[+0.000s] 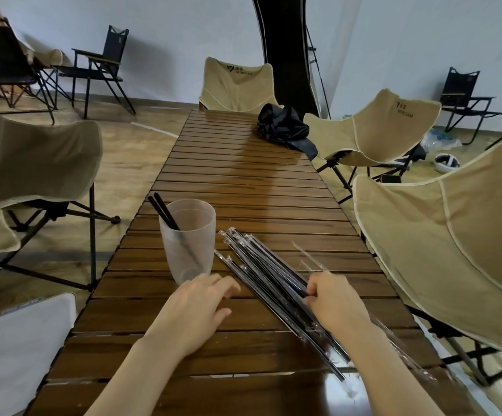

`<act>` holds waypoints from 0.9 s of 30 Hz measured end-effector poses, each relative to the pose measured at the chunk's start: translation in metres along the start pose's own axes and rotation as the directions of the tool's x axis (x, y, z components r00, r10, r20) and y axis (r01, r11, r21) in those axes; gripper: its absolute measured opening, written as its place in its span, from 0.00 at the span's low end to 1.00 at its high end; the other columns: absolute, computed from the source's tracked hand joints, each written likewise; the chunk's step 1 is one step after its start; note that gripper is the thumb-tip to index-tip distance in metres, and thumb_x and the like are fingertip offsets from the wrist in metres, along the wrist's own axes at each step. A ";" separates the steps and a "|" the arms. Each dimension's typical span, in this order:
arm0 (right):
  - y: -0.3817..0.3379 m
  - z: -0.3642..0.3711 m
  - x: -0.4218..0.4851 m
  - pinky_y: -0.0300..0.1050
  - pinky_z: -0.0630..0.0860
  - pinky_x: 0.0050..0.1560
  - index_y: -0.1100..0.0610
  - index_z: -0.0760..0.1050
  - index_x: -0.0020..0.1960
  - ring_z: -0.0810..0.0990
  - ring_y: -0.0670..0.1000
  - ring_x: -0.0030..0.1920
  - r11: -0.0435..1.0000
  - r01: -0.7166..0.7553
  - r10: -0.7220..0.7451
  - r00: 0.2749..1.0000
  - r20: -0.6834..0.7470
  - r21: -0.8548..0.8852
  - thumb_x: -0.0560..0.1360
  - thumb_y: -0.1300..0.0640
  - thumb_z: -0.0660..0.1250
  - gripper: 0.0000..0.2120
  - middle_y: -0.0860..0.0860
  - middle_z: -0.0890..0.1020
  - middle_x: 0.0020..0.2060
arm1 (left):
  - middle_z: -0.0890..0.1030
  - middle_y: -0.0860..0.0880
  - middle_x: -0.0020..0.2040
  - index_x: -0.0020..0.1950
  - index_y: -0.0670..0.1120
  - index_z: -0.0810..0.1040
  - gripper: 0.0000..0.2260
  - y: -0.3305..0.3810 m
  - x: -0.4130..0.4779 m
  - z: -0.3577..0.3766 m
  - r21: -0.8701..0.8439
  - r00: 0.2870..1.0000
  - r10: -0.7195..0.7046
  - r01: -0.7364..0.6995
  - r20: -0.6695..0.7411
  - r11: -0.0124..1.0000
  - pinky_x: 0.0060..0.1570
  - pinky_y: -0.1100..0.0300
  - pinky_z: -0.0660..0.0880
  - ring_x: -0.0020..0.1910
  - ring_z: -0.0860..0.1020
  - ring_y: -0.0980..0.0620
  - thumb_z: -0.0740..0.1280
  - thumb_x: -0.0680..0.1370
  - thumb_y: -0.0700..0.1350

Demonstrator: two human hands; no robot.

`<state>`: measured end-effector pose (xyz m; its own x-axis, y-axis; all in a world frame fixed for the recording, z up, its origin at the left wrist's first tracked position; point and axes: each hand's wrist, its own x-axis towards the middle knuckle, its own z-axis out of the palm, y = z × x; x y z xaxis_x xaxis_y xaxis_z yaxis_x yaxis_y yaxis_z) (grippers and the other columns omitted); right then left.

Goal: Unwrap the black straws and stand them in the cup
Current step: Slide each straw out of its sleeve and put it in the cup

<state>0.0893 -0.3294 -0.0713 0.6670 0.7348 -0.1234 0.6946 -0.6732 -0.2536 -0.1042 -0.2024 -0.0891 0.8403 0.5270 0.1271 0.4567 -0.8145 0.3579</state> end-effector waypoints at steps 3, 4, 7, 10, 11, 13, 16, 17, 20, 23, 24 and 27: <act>0.002 -0.010 0.001 0.47 0.79 0.52 0.49 0.75 0.44 0.81 0.51 0.45 0.999 0.052 -0.052 0.999 0.004 -0.009 0.75 0.54 0.69 0.03 0.50 0.81 0.45 | 0.64 0.58 0.70 0.74 0.59 0.57 0.29 0.009 0.002 0.001 0.005 0.994 0.022 -0.022 -0.106 1.000 0.65 0.64 0.67 0.69 0.65 0.60 0.67 0.77 0.51; 0.004 -0.013 0.001 0.46 0.79 0.51 0.49 0.75 0.43 0.81 0.51 0.45 0.998 0.060 -0.060 0.998 0.006 -0.006 0.74 0.55 0.70 0.04 0.49 0.81 0.45 | 0.63 0.58 0.71 0.74 0.59 0.56 0.31 0.013 0.003 0.001 0.004 0.990 0.036 -0.036 -0.137 0.999 0.66 0.64 0.66 0.70 0.64 0.59 0.67 0.76 0.51; 0.010 -0.020 0.002 0.43 0.79 0.48 0.48 0.78 0.43 0.81 0.50 0.44 0.997 0.076 -0.076 0.997 0.011 0.009 0.72 0.57 0.72 0.05 0.49 0.82 0.45 | 0.66 0.56 0.67 0.71 0.58 0.61 0.27 0.023 0.003 0.002 0.019 0.974 0.085 -0.083 -0.208 0.996 0.62 0.67 0.66 0.66 0.68 0.59 0.68 0.76 0.52; 0.006 -0.019 0.003 0.39 0.78 0.48 0.49 0.80 0.49 0.80 0.46 0.45 0.980 0.192 -0.194 0.978 0.073 0.045 0.74 0.58 0.70 0.06 0.47 0.82 0.45 | 0.72 0.55 0.56 0.64 0.59 0.71 0.20 0.025 0.003 0.000 0.093 0.960 0.114 -0.092 -0.254 0.991 0.54 0.66 0.68 0.55 0.72 0.57 0.70 0.74 0.55; 0.002 -0.018 0.003 0.35 0.75 0.46 0.49 0.80 0.50 0.79 0.44 0.44 0.964 0.256 -0.262 0.962 0.081 0.072 0.74 0.58 0.69 0.06 0.46 0.81 0.45 | 0.72 0.55 0.54 0.63 0.60 0.73 0.19 0.025 0.003 -0.001 0.121 0.958 0.119 -0.091 -0.259 0.989 0.53 0.65 0.68 0.53 0.71 0.57 0.70 0.73 0.56; -0.009 -0.016 0.004 0.29 0.67 0.40 0.51 0.81 0.50 0.76 0.41 0.42 0.924 0.362 -0.371 0.926 0.064 0.120 0.75 0.58 0.68 0.06 0.43 0.79 0.42 | 0.71 0.55 0.55 0.61 0.61 0.75 0.14 0.022 0.004 -0.003 0.152 0.967 0.126 -0.093 -0.223 0.984 0.54 0.64 0.65 0.54 0.70 0.57 0.66 0.75 0.58; -0.019 -0.014 0.004 0.29 0.65 0.37 0.51 0.80 0.48 0.74 0.39 0.38 0.890 0.424 -0.434 0.900 0.032 0.169 0.75 0.58 0.68 0.05 0.41 0.76 0.38 | 0.70 0.58 0.58 0.61 0.61 0.72 0.11 0.013 0.005 -0.003 0.092 0.985 0.103 -0.091 -0.141 0.992 0.51 0.70 0.64 0.53 0.70 0.61 0.57 0.80 0.57; -0.021 -0.013 0.003 0.29 0.65 0.37 0.49 0.79 0.47 0.74 0.38 0.37 0.883 0.433 -0.445 0.895 0.028 0.182 0.75 0.58 0.68 0.04 0.40 0.75 0.37 | 0.71 0.59 0.57 0.61 0.61 0.71 0.10 0.011 0.005 -0.004 0.065 0.988 0.088 -0.080 -0.130 0.995 0.49 0.70 0.67 0.52 0.71 0.61 0.57 0.80 0.56; -0.023 -0.010 0.002 0.29 0.66 0.35 0.46 0.75 0.44 0.74 0.37 0.35 0.872 0.447 -0.460 0.888 0.020 0.201 0.76 0.56 0.68 0.05 0.39 0.75 0.34 | 0.74 0.60 0.53 0.58 0.59 0.70 0.08 0.006 0.004 -0.007 -0.017 0.995 0.058 -0.059 -0.085 0.998 0.49 0.66 0.74 0.50 0.75 0.61 0.57 0.81 0.55; -0.015 -0.012 0.001 0.29 0.66 0.35 0.47 0.76 0.43 0.75 0.38 0.35 0.881 0.434 -0.449 0.893 0.044 0.186 0.76 0.54 0.67 0.04 0.41 0.77 0.34 | 0.75 0.59 0.49 0.55 0.58 0.72 0.07 -0.002 0.004 -0.012 -0.009 0.996 0.067 -0.067 -0.061 0.998 0.47 0.68 0.72 0.49 0.75 0.62 0.55 0.82 0.53; -0.010 -0.015 0.002 0.29 0.67 0.35 0.48 0.77 0.44 0.75 0.38 0.34 0.888 0.422 -0.437 0.898 0.055 0.181 0.77 0.54 0.66 0.04 0.42 0.78 0.34 | 0.75 0.59 0.48 0.54 0.57 0.73 0.07 -0.006 0.004 -0.014 0.000 0.994 0.068 -0.068 -0.082 0.998 0.44 0.70 0.70 0.50 0.75 0.62 0.55 0.82 0.52; 0.003 -0.022 0.004 0.27 0.69 0.37 0.51 0.80 0.43 0.76 0.36 0.33 0.901 0.380 -0.398 0.916 0.049 0.210 0.78 0.56 0.64 0.08 0.44 0.81 0.33 | 0.77 0.59 0.48 0.52 0.56 0.74 0.08 -0.014 0.003 -0.018 -0.003 0.991 0.058 -0.059 -0.123 0.998 0.46 0.71 0.68 0.49 0.75 0.62 0.56 0.82 0.52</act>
<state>0.1002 -0.3310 -0.0512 0.3216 0.9450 -0.0596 0.8227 -0.3101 -0.4764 -0.1131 -0.1853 -0.0767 0.8229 0.5049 0.2606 0.4056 -0.8433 0.3527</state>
